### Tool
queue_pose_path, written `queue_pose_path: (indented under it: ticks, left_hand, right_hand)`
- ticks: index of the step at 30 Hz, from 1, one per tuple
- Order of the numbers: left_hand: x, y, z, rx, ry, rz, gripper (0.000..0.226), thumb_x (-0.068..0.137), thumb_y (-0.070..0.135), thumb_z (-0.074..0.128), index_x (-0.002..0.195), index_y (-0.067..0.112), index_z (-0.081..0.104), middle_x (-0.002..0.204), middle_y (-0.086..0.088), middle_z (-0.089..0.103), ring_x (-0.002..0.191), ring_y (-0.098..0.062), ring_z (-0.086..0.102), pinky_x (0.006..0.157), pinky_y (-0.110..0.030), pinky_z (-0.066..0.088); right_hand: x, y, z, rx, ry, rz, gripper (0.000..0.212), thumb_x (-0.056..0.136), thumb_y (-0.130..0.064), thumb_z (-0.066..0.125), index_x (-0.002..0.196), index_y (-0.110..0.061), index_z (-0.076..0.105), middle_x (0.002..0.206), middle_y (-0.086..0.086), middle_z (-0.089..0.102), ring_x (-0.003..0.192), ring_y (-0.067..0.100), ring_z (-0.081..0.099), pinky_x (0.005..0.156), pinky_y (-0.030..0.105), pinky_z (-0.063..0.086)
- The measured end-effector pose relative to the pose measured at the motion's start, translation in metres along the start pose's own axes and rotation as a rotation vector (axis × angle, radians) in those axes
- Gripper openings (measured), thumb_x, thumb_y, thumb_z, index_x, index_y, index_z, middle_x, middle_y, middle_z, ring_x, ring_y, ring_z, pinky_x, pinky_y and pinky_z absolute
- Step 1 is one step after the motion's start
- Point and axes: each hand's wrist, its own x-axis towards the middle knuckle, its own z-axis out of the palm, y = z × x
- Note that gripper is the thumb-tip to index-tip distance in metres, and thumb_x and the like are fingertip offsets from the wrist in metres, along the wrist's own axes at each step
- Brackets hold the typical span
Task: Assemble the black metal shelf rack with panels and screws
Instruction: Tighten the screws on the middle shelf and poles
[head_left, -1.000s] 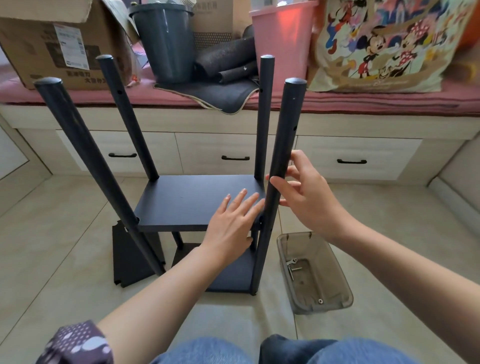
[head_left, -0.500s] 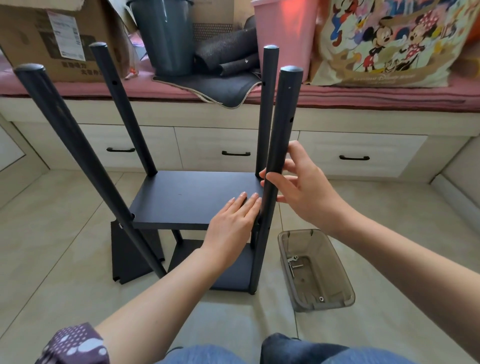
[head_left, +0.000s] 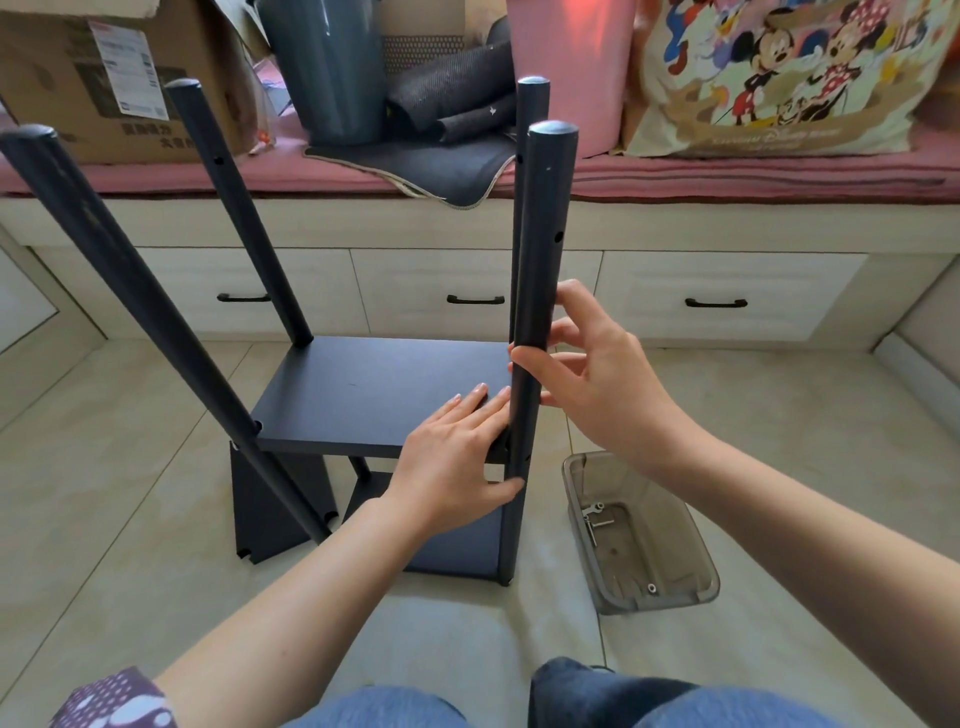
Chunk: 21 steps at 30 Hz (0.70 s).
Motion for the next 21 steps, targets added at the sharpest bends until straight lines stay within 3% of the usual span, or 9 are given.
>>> queue_pose_path:
  ticks: [11,14,17,21]
  left_hand:
    - [-0.005,0.014,0.007,0.185,0.048,-0.137,0.080,0.087,0.074,0.046,0.154,0.030,0.036,0.163,0.001,0.030,0.153,-0.028,0.021,0.123,-0.057,0.015]
    - [-0.007,0.020,0.007,0.181,0.076,-0.164,0.077,0.086,0.071,0.053,0.149,0.026,0.047,0.156,-0.002,0.043,0.148,-0.031,0.034,0.119,-0.061,0.024]
    - [-0.008,0.022,0.009,0.181,0.141,-0.174,0.071,0.086,0.063,0.064,0.143,0.023,0.055,0.150,-0.004,0.051,0.143,-0.032,0.043,0.114,-0.060,0.034]
    - [-0.008,0.022,0.011,0.196,0.157,-0.184,0.070,0.087,0.063,0.061,0.145,0.024,0.053,0.151,-0.002,0.051,0.143,-0.029,0.043,0.115,-0.056,0.034]
  right_hand:
    - [0.000,0.005,0.004,0.062,0.007,-0.003,0.030,0.094,-0.017,0.065,0.113,-0.037,0.052,0.093,-0.001,0.073,0.082,0.015,0.074,0.075,0.040,0.062]
    - [-0.001,0.009,0.004,0.058,-0.002,0.000,0.026,0.095,-0.017,0.064,0.109,-0.036,0.053,0.099,-0.003,0.075,0.089,0.010,0.073,0.078,0.037,0.062]
    - [-0.001,0.012,0.006,0.014,0.012,-0.009,0.020,0.096,-0.018,0.063,0.110,-0.029,0.054,0.098,-0.005,0.075,0.089,0.008,0.072,0.078,0.037,0.061]
    - [0.000,0.017,0.003,0.059,-0.010,0.018,0.014,0.095,-0.017,0.064,0.108,-0.020,0.061,0.097,-0.002,0.075,0.092,0.012,0.072,0.083,0.041,0.060]
